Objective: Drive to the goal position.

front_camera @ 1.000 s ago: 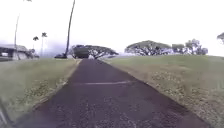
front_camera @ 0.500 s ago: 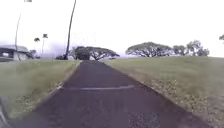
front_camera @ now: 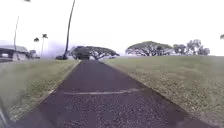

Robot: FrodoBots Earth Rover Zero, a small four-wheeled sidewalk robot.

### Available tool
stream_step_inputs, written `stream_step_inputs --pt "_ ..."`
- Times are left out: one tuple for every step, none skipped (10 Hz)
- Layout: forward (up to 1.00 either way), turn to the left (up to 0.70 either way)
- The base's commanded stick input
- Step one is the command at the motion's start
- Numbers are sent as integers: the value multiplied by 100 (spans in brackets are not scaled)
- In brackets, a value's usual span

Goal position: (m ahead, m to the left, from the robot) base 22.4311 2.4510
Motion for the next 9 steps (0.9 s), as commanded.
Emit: stream_step_inputs --pt "70 0" --pt "70 0" --pt "70 0" --pt "70 0" --pt "70 0" --pt "70 0" --pt "70 0" --pt "70 0" --pt "70 0"
